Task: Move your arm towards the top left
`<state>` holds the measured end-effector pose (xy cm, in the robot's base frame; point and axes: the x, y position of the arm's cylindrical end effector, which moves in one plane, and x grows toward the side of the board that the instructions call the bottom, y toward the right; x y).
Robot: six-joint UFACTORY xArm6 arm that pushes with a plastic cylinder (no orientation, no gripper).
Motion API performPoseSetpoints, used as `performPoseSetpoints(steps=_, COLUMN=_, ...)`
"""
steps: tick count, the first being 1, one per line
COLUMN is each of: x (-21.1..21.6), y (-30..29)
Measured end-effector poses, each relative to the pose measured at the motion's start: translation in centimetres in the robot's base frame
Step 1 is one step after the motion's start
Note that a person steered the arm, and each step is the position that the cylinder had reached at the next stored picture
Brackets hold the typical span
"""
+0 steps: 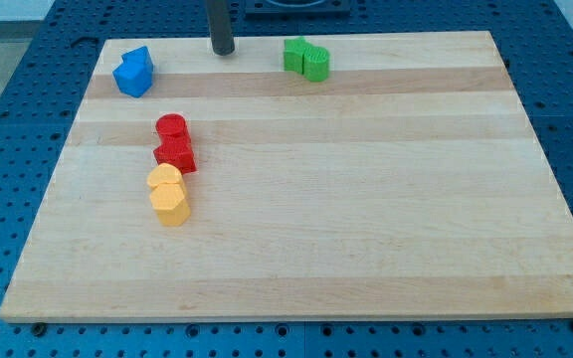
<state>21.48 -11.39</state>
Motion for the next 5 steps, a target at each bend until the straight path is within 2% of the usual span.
performPoseSetpoints(steps=5, x=-2.3, y=-0.7)
